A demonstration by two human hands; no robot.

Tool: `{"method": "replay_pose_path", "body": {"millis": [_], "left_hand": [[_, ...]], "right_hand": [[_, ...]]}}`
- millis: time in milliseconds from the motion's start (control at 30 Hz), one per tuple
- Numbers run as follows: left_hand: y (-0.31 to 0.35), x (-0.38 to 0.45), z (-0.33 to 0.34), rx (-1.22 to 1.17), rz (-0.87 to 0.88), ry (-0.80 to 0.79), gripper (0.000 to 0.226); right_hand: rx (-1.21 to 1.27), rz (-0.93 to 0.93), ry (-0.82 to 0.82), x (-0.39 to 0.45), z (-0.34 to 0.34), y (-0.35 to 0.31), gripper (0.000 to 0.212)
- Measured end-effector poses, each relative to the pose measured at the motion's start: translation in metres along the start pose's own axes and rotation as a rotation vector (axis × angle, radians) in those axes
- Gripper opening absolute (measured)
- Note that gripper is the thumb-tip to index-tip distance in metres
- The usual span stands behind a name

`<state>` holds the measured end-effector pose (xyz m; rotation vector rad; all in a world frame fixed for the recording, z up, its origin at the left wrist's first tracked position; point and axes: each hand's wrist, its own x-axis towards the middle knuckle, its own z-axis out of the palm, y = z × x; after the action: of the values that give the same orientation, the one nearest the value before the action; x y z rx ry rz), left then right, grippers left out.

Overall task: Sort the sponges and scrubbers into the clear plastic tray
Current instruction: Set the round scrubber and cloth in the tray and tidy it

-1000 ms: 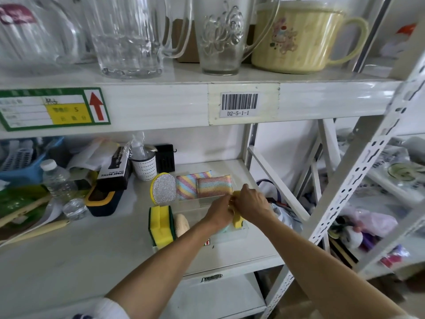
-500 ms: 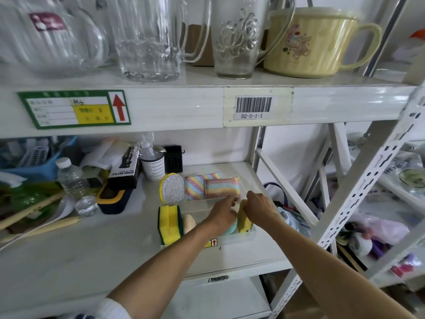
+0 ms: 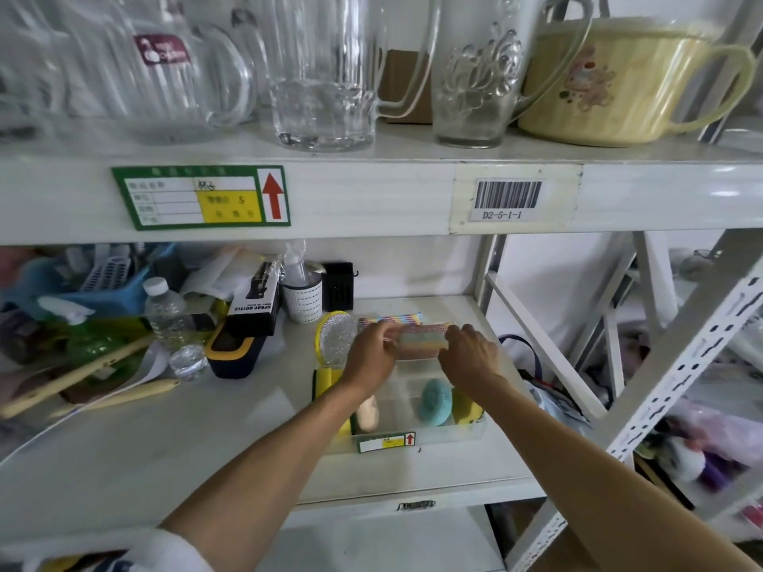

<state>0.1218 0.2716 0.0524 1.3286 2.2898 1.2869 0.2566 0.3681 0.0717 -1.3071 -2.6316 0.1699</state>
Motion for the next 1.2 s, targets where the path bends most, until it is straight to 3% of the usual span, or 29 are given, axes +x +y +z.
{"method": "replay_pose_path", "body": {"millis": [133, 233, 433, 567, 633, 733, 967, 1200], "left_hand": [[-0.017, 0.005, -0.029, 0.02, -0.042, 0.24, 0.029], [-0.031, 0.008, -0.049, 0.124, -0.102, 0.331, 0.027], [-0.07, 0.02, -0.074, 0.267, -0.28, 0.118, 0.04], [-0.078, 0.021, -0.074, 0.265, -0.262, 0.022, 0.015], [-0.08, 0.022, -0.073, 0.255, -0.272, 0.007, 0.004], [-0.085, 0.025, -0.071, 0.259, -0.312, -0.019, 0.008], [-0.084, 0.033, -0.069, 0.264, -0.318, 0.006, 0.004], [-0.071, 0.042, -0.062, 0.318, -0.29, 0.09, 0.026]], "right_hand": [[0.204, -0.14, 0.009, 0.014, 0.006, -0.041, 0.032], [0.312, -0.199, -0.023, 0.026, 0.01, -0.07, 0.036], [0.342, -0.247, -0.154, 0.056, 0.018, -0.105, 0.046], [0.255, -0.309, -0.245, 0.071, 0.026, -0.116, 0.054], [0.232, -0.342, -0.274, 0.076, 0.03, -0.121, 0.058], [0.229, -0.36, -0.282, 0.08, 0.035, -0.126, 0.056], [0.328, -0.315, -0.227, 0.09, 0.042, -0.12, 0.031], [0.348, -0.194, -0.206, 0.095, 0.047, -0.109, 0.029]]}}
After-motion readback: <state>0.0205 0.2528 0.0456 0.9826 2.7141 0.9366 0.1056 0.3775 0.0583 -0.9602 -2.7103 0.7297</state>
